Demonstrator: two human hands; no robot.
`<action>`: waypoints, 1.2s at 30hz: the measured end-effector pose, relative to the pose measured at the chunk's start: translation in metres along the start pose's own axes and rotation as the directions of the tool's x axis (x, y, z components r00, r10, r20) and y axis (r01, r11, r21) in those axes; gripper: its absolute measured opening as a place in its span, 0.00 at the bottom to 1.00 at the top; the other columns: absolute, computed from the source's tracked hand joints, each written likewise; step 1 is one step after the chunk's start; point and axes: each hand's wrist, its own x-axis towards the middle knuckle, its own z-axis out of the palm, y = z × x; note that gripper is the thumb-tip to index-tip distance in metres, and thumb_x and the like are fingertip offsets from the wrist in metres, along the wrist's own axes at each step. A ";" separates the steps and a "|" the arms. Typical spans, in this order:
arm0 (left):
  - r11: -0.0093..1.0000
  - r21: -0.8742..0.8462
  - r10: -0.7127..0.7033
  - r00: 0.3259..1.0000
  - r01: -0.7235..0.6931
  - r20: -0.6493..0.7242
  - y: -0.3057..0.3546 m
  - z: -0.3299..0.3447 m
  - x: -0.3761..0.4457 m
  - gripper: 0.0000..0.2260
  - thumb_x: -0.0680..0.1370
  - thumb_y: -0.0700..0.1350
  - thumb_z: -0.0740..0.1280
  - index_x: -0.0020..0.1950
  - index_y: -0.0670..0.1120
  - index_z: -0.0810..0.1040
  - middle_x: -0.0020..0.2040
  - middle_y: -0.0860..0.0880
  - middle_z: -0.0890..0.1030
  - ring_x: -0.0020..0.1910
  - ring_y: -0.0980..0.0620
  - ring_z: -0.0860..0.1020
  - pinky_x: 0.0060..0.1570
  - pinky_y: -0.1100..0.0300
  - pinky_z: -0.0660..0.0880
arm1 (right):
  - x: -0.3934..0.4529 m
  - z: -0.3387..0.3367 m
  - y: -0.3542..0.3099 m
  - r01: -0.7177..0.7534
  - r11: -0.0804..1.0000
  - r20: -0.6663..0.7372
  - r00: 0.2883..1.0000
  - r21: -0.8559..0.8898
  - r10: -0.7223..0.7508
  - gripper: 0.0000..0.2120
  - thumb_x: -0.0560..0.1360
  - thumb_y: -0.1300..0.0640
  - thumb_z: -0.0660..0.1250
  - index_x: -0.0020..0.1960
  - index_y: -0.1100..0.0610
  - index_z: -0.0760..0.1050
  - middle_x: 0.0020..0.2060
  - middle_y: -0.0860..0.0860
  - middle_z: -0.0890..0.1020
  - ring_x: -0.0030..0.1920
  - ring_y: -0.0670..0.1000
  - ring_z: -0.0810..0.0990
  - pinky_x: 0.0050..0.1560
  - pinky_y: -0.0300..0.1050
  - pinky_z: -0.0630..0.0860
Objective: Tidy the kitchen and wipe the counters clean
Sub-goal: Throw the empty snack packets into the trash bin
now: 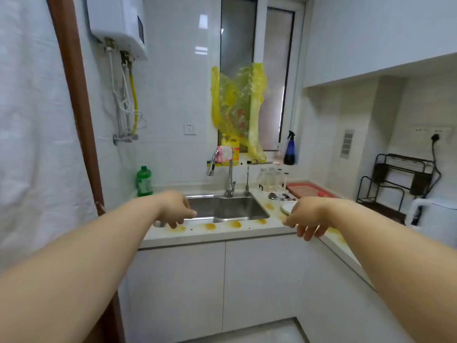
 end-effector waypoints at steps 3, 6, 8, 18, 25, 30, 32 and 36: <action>0.998 -0.007 0.062 0.997 -0.062 -0.056 0.022 0.018 0.025 0.14 0.79 0.54 0.62 0.54 0.45 0.80 0.47 0.49 0.84 0.46 0.52 0.83 0.45 0.60 0.78 | 0.012 0.004 0.023 -0.047 0.999 0.021 0.999 0.005 0.046 0.14 0.78 0.48 0.62 0.57 0.58 0.73 0.47 0.53 0.83 0.42 0.50 0.83 0.49 0.47 0.80; 0.987 -0.056 0.148 0.989 -0.149 -0.019 0.058 0.043 0.051 0.13 0.79 0.53 0.63 0.53 0.45 0.80 0.48 0.48 0.84 0.47 0.52 0.83 0.50 0.58 0.77 | 0.023 0.009 0.049 -0.097 0.995 0.033 0.995 -0.006 0.097 0.19 0.79 0.47 0.62 0.61 0.60 0.73 0.44 0.51 0.82 0.41 0.48 0.82 0.51 0.47 0.80; 0.980 -0.041 0.197 0.980 -0.196 0.023 0.085 0.059 0.072 0.13 0.79 0.53 0.63 0.53 0.45 0.80 0.48 0.49 0.84 0.46 0.52 0.83 0.51 0.59 0.76 | 0.033 0.009 0.069 -0.126 0.992 0.049 0.991 -0.021 0.126 0.20 0.79 0.47 0.62 0.62 0.61 0.73 0.42 0.50 0.81 0.41 0.48 0.82 0.52 0.47 0.80; 0.941 0.161 0.263 0.944 -0.296 0.200 0.213 0.100 0.179 0.17 0.79 0.55 0.61 0.62 0.47 0.78 0.53 0.48 0.80 0.58 0.49 0.77 0.56 0.60 0.71 | 0.133 -0.030 0.178 -0.166 0.986 0.062 0.984 -0.023 0.167 0.20 0.79 0.47 0.61 0.62 0.61 0.74 0.49 0.53 0.82 0.45 0.51 0.82 0.55 0.49 0.79; 0.937 0.212 0.228 0.947 -0.277 0.226 0.253 0.113 0.287 0.21 0.79 0.57 0.61 0.69 0.48 0.72 0.68 0.50 0.73 0.65 0.49 0.73 0.60 0.58 0.68 | 0.237 -0.062 0.220 -0.114 0.991 0.024 0.993 -0.073 0.116 0.18 0.77 0.48 0.62 0.56 0.61 0.78 0.50 0.54 0.84 0.44 0.53 0.83 0.43 0.44 0.77; 0.944 0.193 0.223 0.950 -0.266 0.219 0.248 0.127 0.387 0.23 0.77 0.58 0.62 0.69 0.49 0.71 0.66 0.50 0.75 0.65 0.49 0.72 0.62 0.57 0.69 | 0.322 -0.074 0.224 -0.109 0.985 0.031 0.993 -0.135 0.114 0.19 0.77 0.48 0.62 0.56 0.63 0.78 0.51 0.58 0.84 0.45 0.55 0.81 0.45 0.45 0.77; 0.942 0.189 0.238 0.948 -0.279 0.211 0.244 0.132 0.432 0.23 0.77 0.58 0.62 0.69 0.49 0.71 0.65 0.49 0.75 0.64 0.48 0.72 0.61 0.57 0.69 | 0.360 -0.080 0.222 -0.116 0.980 0.009 0.993 -0.162 0.119 0.19 0.77 0.48 0.62 0.56 0.62 0.79 0.52 0.57 0.83 0.44 0.54 0.80 0.48 0.46 0.77; 0.948 0.116 0.273 0.943 -0.297 0.188 0.237 0.131 0.526 0.25 0.77 0.57 0.63 0.72 0.49 0.67 0.68 0.48 0.73 0.65 0.47 0.72 0.63 0.57 0.70 | 0.444 -0.100 0.212 -0.134 0.973 -0.045 0.991 -0.187 0.128 0.21 0.78 0.46 0.62 0.61 0.60 0.77 0.58 0.55 0.80 0.58 0.55 0.78 0.60 0.48 0.74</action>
